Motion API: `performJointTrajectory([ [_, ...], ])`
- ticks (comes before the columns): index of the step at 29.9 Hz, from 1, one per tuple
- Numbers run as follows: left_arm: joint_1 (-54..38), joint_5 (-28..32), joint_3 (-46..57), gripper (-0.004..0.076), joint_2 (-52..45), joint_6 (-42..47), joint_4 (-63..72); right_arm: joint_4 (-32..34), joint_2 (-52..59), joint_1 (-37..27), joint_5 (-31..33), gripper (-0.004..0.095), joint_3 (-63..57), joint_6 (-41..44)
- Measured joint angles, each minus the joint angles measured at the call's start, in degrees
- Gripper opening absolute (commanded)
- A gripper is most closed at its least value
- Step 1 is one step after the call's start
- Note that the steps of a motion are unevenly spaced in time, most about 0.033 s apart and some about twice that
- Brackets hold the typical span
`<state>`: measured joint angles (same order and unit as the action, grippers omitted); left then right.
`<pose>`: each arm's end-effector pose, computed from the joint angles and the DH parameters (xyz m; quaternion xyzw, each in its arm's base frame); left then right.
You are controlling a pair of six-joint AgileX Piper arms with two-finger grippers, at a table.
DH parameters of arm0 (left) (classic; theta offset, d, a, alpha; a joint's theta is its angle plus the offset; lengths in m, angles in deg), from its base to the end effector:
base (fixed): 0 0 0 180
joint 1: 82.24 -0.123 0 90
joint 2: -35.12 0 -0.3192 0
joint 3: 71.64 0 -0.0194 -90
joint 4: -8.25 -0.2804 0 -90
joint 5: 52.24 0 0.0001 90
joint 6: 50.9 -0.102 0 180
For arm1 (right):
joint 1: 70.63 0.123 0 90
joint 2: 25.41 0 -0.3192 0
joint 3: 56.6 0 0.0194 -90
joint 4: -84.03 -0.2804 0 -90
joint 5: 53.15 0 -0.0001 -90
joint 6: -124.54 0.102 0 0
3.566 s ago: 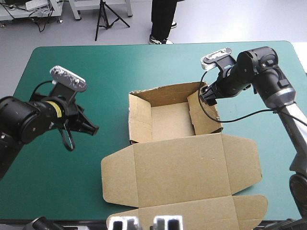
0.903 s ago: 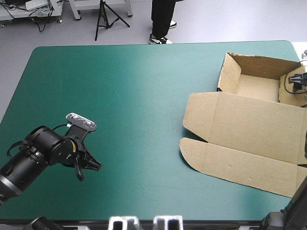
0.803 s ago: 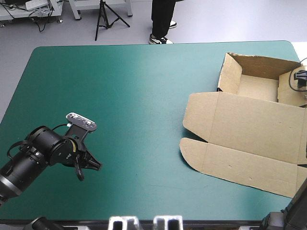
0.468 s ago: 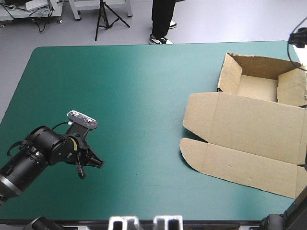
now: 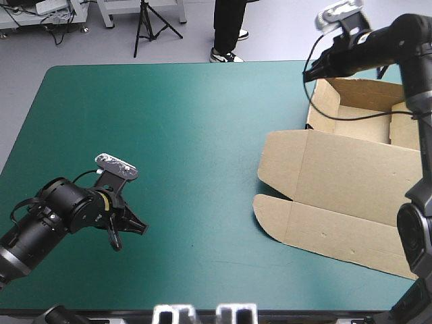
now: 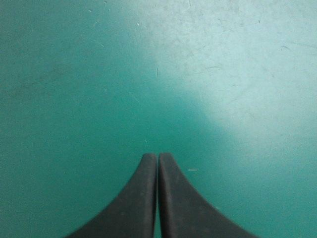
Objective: Fold the box
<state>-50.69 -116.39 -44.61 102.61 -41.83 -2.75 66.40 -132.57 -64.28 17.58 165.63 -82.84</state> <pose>0.1762 -0.0876 0.3218 0.2153 0.9545 0.0228 0.2049 0.4035 0.0743 0.4955 -0.2729 0.8735 0.0824 0.3946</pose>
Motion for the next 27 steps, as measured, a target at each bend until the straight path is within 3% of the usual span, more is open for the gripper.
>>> performJointTrajectory([
  [6,0.00,0.02,0.00,-0.0006,0.00,-0.05,0.00,5.26,8.71,6.32,0.00,-0.0017,-18.50,1.22],
  [17,0.00,0.07,0.00,-0.0006,0.00,-0.93,0.00,8.85,32.74,6.37,-0.51,-0.0017,-53.44,2.82],
  [24,0.00,0.07,0.00,-0.0006,0.00,-1.06,2.31,9.73,45.88,6.37,-2.33,-0.0017,-66.94,5.84],
  [27,0.00,0.07,0.00,-0.0006,0.00,-1.06,4.43,12.95,49.15,6.37,-2.63,-0.0017,-70.58,9.63],
])
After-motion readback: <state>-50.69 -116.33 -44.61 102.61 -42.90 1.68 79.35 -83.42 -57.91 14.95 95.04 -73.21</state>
